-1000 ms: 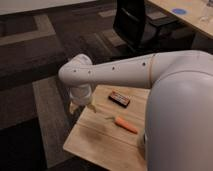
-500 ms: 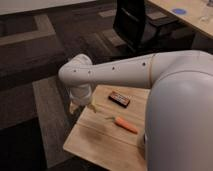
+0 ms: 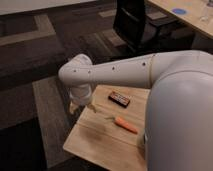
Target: Place the ceramic cup in the ceramic bowl
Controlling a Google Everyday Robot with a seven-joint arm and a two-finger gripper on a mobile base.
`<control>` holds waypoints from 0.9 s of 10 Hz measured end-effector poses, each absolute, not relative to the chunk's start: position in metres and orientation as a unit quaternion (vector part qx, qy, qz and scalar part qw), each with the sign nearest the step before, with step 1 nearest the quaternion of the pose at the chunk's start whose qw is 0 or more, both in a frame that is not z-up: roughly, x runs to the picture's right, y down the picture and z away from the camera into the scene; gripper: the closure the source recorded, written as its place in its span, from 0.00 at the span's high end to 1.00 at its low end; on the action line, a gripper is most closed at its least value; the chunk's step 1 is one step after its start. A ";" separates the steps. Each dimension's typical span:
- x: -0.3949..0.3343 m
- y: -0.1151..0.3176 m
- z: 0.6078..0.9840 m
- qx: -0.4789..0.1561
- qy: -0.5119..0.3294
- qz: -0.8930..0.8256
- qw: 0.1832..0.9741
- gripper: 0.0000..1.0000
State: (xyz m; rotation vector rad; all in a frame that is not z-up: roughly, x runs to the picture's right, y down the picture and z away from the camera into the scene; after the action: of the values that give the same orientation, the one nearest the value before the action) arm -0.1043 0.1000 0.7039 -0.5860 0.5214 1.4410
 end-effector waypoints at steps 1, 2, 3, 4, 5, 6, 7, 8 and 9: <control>-0.104 0.100 0.704 -0.261 0.232 0.642 0.682 0.65; -0.104 0.100 0.704 -0.261 0.232 0.642 0.682 0.65; -0.104 0.100 0.704 -0.261 0.232 0.642 0.682 0.65; -0.104 0.100 0.704 -0.261 0.232 0.642 0.682 0.65; -0.104 0.100 0.704 -0.261 0.232 0.642 0.682 0.65; -0.104 0.099 0.703 -0.261 0.232 0.643 0.682 0.65; -0.103 0.100 0.703 -0.260 0.232 0.643 0.682 0.65; -0.095 0.099 0.701 -0.250 0.236 0.652 0.676 0.65; -0.074 0.096 0.696 -0.230 0.241 0.670 0.664 0.65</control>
State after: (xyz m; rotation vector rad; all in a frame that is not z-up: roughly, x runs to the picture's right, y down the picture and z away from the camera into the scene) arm -0.0745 0.0956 0.6961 -0.5190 0.5456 1.5133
